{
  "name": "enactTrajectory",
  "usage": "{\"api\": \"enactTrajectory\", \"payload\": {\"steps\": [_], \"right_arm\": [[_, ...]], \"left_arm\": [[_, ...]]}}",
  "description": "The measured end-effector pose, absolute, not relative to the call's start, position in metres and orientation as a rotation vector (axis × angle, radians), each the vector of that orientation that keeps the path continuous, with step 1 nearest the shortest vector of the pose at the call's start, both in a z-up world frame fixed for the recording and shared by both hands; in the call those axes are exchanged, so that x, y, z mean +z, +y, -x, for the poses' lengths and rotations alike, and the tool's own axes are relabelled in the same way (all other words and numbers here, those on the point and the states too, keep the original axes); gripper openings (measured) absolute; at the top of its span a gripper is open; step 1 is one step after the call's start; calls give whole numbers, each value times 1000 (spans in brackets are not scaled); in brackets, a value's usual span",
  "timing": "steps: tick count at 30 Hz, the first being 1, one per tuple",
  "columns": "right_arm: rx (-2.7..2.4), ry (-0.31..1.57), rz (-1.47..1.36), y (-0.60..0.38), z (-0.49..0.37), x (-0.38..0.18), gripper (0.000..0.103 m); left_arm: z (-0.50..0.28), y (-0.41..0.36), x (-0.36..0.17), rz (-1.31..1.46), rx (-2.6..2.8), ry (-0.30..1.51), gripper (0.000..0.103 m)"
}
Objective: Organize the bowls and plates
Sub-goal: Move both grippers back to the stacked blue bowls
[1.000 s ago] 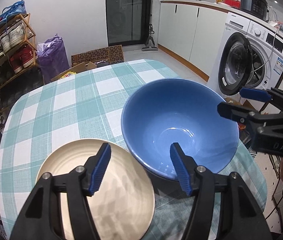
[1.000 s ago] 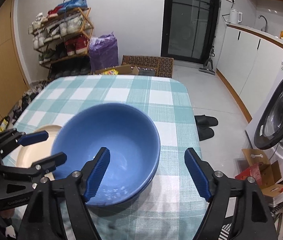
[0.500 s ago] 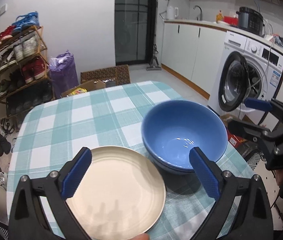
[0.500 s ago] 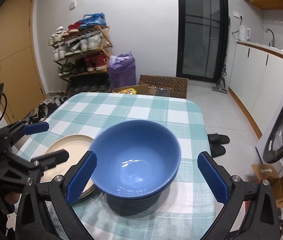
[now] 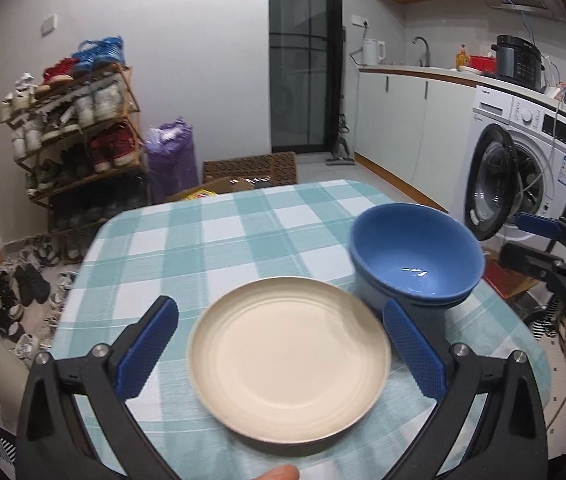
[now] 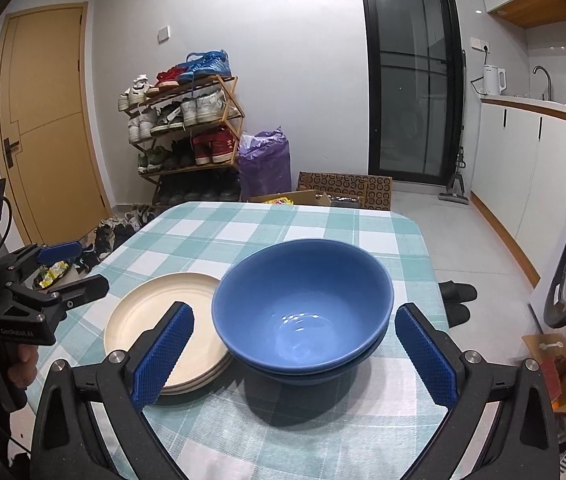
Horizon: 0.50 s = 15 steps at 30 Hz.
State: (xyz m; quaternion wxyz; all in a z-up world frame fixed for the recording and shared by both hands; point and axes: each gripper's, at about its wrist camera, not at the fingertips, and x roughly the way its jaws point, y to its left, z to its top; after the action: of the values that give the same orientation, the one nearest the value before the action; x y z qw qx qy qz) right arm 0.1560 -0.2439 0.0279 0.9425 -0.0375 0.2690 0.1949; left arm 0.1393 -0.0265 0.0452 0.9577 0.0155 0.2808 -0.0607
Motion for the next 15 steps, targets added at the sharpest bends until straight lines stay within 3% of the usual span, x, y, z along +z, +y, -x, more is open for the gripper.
{"api": "enactTrajectory", "payload": {"steps": [15], "right_arm": [[431, 480, 107, -233, -131, 8, 103]], "left_arm": [[-104, 6, 15, -45, -53, 466, 103]]}}
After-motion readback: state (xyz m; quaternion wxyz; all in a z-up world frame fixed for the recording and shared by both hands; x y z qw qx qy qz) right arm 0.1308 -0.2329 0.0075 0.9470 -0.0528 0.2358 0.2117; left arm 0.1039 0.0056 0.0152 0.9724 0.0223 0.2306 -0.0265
